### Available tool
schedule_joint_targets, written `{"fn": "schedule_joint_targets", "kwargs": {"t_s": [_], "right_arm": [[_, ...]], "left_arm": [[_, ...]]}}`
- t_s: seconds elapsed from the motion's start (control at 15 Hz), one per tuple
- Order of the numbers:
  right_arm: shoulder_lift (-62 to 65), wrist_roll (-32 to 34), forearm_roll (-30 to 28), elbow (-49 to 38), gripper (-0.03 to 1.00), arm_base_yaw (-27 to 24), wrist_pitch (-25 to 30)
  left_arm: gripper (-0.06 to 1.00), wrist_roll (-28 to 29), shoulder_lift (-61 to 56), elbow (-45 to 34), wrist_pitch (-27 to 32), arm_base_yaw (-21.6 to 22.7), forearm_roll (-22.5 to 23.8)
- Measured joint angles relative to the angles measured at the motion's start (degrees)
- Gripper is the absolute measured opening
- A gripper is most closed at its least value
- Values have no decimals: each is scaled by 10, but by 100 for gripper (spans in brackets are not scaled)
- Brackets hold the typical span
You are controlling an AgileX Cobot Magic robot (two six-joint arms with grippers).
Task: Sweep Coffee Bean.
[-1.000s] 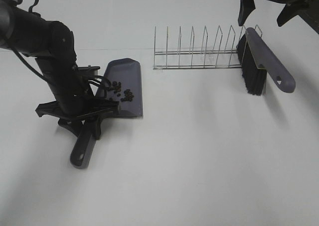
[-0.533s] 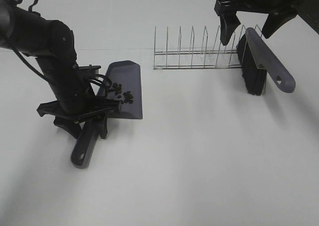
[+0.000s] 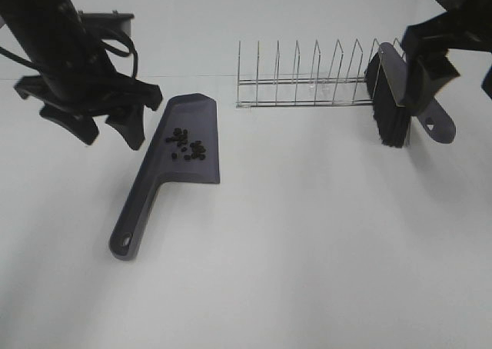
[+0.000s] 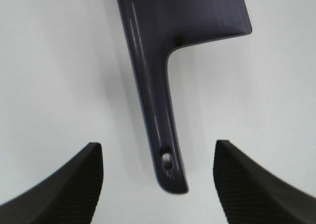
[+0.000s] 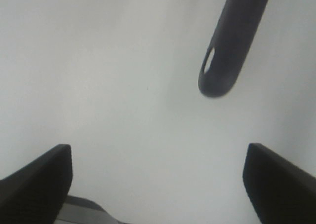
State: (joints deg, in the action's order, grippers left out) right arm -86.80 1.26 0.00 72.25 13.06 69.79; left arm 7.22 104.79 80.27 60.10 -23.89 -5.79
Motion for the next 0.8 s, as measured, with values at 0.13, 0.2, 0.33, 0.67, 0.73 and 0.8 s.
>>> {"fn": "schedule_joint_targets", "kwargs": {"t_s": [0.13, 0.2, 0.33, 0.67, 0.73, 0.8], "right_arm": [[68, 0, 0, -61, 79, 0, 0], [112, 0, 0, -99, 79, 0, 1], [202, 1, 10, -174, 79, 0, 1], [485, 0, 34, -374, 79, 0, 2], [539, -1, 36, -396, 79, 0, 3], [593, -6, 41, -403, 79, 0, 3]], "left_arm": [[58, 13, -58, 0, 40, 0, 34], [58, 20, -102, -1, 67, 0, 53], [58, 27, -186, -32, 88, 0, 74], [58, 29, -481, -282, 98, 0, 77], [58, 29, -539, -327, 98, 0, 77], [58, 29, -593, -370, 99, 0, 78]]}}
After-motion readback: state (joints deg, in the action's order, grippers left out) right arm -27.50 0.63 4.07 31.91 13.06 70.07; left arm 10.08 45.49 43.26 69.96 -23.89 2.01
